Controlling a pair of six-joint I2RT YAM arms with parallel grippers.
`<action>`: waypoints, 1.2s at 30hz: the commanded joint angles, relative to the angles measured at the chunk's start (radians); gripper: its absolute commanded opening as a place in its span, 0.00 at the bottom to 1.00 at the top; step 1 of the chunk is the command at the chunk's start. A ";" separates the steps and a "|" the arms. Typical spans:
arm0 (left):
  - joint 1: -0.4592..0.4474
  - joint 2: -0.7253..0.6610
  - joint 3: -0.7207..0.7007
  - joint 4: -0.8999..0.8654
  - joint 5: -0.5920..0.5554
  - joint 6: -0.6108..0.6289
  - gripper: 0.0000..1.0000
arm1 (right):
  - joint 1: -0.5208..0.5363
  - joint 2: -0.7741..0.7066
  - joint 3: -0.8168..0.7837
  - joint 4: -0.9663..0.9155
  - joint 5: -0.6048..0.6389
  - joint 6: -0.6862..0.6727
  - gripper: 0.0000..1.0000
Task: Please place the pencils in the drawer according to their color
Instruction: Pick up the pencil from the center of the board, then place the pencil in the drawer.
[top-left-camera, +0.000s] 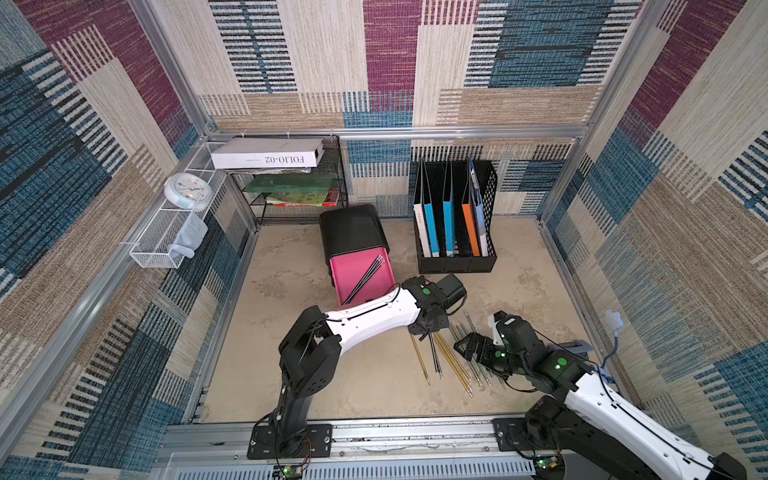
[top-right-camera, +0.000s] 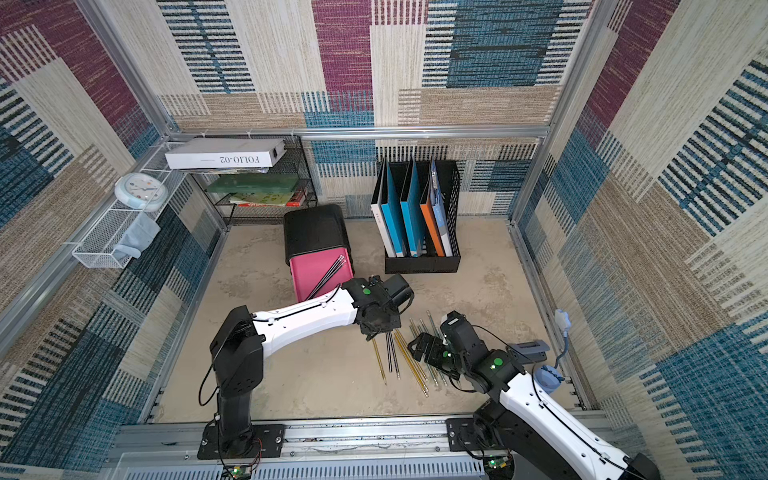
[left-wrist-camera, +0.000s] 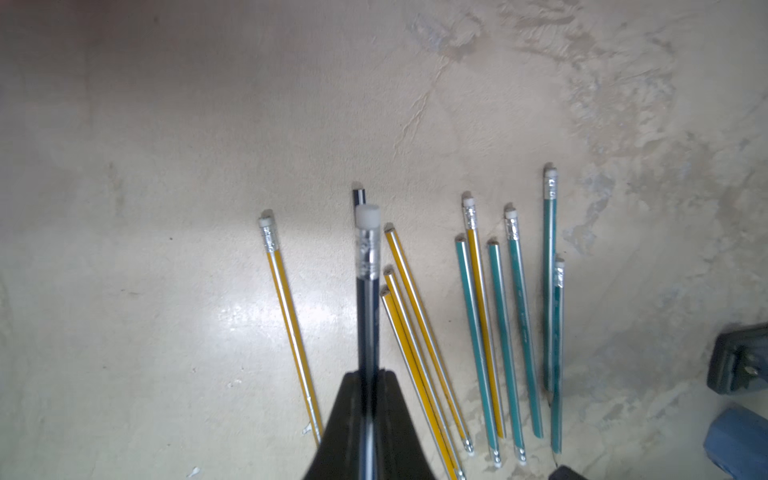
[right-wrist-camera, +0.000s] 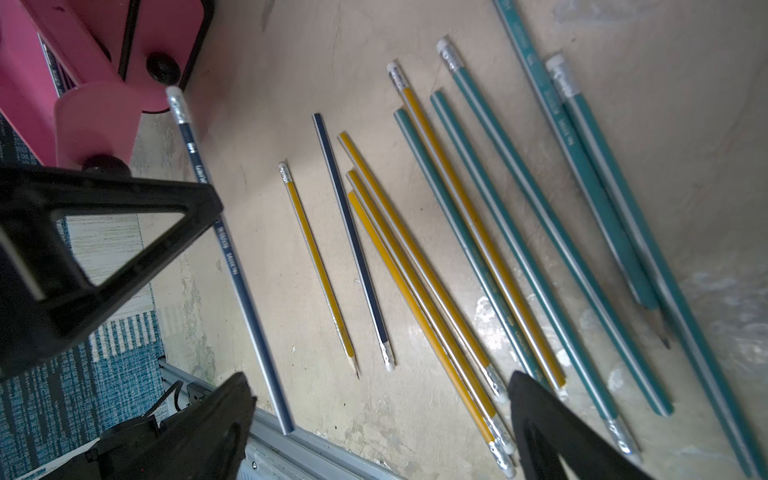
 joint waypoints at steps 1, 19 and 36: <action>0.013 -0.063 -0.014 -0.037 -0.048 0.136 0.00 | 0.000 0.001 0.011 0.024 -0.008 0.012 0.99; 0.287 -0.356 0.014 0.069 -0.111 0.960 0.00 | 0.000 -0.013 0.006 0.198 -0.016 0.054 0.99; 0.422 -0.236 0.009 0.230 -0.149 1.299 0.00 | 0.001 -0.027 -0.038 0.293 0.020 0.144 0.99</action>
